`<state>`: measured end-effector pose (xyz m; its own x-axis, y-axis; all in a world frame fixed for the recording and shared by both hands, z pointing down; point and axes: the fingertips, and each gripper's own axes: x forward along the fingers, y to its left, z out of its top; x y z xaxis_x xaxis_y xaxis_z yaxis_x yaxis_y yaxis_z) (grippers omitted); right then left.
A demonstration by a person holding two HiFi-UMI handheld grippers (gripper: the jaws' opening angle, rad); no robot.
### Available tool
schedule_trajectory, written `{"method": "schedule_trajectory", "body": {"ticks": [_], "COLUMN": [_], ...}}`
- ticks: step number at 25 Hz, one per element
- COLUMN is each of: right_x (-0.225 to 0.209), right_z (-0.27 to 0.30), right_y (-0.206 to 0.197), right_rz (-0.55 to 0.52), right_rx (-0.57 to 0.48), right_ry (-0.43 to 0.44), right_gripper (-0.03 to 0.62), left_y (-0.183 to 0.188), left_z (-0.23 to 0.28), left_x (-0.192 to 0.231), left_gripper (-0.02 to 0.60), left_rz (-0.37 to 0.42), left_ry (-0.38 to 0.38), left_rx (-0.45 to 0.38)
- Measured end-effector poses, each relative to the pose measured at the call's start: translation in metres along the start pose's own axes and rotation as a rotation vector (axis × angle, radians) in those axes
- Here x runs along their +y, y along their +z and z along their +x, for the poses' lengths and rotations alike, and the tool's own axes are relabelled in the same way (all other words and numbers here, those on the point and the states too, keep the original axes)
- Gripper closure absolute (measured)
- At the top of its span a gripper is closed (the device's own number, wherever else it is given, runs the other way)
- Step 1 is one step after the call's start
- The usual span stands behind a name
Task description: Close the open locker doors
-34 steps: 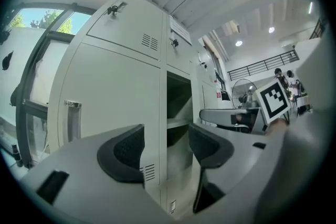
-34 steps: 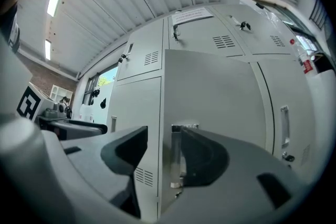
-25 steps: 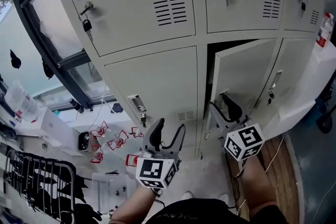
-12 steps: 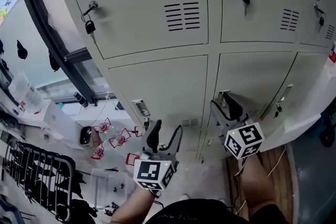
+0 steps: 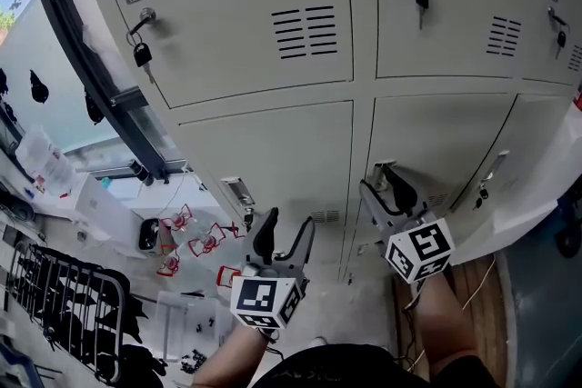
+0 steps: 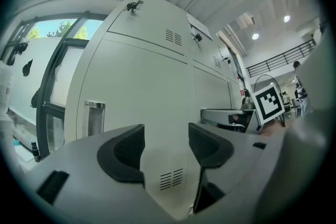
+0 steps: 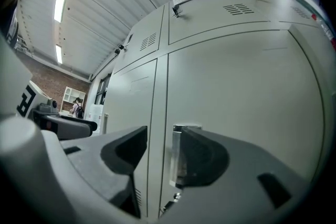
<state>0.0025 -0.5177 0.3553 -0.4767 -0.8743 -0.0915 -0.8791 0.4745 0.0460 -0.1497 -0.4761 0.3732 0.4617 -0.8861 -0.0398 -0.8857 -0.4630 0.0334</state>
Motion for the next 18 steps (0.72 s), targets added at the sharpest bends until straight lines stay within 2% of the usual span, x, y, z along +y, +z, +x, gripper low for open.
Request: {"method": "schedule_trajectory", "body": {"ticks": [12,18], "right_x": [-0.02,-0.032], "right_z": [-0.011,-0.034], "right_y": [-0.003,-0.003], "right_rz": [0.029,0.043], "right_rx": [0.011,0.011], "right_ry": [-0.005,0.02], "right_gripper": [0.404,0.404], "left_y": [0.0,0.004], "left_z": [-0.003,-0.01], "left_x": [-0.014,-0.032], "left_gripper": [0.321,0.321], "left_rz": [0.015,0.018], "left_ry": [0.024,0.07], "left_rx": [0.018,0.013]}}
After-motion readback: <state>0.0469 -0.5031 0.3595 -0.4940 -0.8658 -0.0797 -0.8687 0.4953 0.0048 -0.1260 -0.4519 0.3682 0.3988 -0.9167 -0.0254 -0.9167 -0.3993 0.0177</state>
